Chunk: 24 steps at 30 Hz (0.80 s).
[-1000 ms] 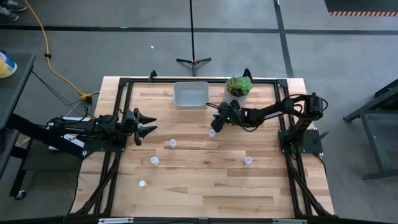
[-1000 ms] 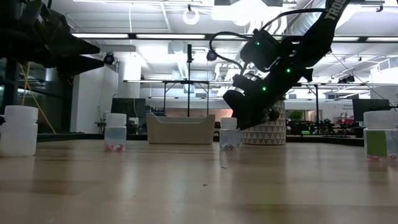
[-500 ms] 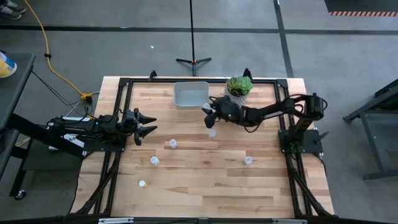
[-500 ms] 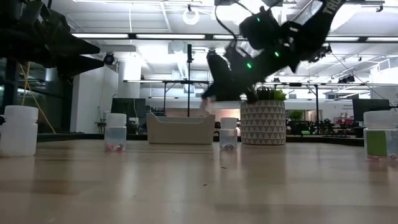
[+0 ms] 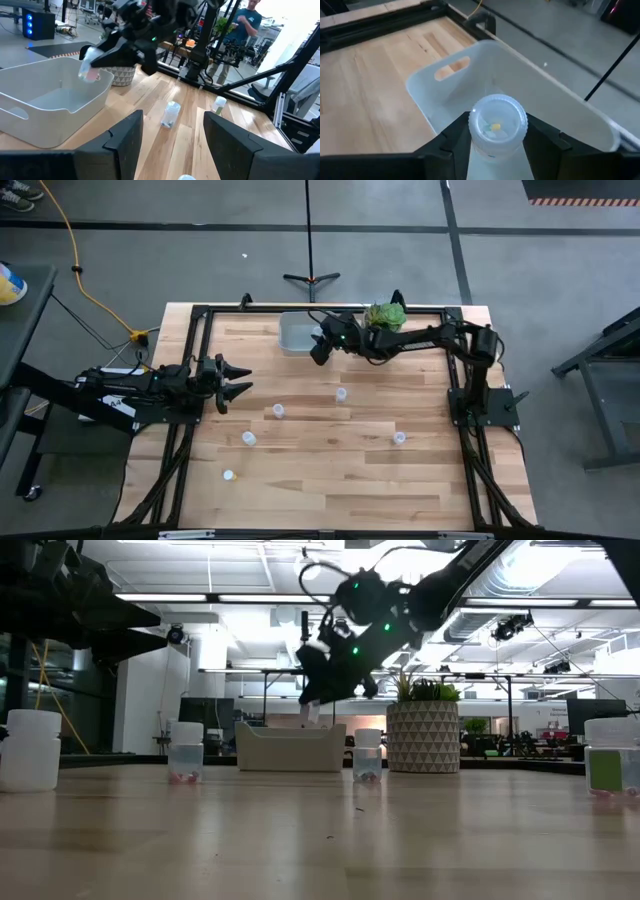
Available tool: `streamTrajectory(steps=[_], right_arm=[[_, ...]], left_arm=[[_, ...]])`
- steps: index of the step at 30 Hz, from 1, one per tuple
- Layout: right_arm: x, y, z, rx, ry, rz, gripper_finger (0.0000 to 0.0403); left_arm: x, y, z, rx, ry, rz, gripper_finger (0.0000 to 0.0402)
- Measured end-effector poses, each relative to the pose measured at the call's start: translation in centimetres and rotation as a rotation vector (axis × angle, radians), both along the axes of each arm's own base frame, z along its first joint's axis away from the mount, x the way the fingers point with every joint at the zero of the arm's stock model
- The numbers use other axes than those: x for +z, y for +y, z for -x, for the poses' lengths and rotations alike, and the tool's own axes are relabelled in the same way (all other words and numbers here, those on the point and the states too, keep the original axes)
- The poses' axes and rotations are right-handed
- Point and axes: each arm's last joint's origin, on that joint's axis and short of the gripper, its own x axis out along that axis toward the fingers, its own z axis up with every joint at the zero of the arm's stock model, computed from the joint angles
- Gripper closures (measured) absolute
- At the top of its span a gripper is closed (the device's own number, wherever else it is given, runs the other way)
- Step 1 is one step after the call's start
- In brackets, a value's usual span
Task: Pick and place pill bottles into a basket
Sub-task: Put the white pill bottle into the gray bin
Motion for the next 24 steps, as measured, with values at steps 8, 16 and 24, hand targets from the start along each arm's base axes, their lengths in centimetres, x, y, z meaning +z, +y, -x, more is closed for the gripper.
streamTrajectory(steps=[8, 16, 24], right_arm=[[-2.7, -1.6, -1.0, 0.009, 0.023, -0.064, 0.0265], [-3.7, -1.8, -1.1, 0.000, 0.044, -0.077, 0.0263], [-3.7, -1.8, -1.0, 0.011, 0.059, -0.067, 0.0234]], left_arm=[[0.0, 0.0, 0.0, 0.000, 0.000, 0.000, 0.0158], [0.0, 0.0, 0.0, 0.000, 0.000, 0.000, 0.0158], [0.0, 0.0, 0.0, 0.000, 0.000, 0.000, 0.0158]])
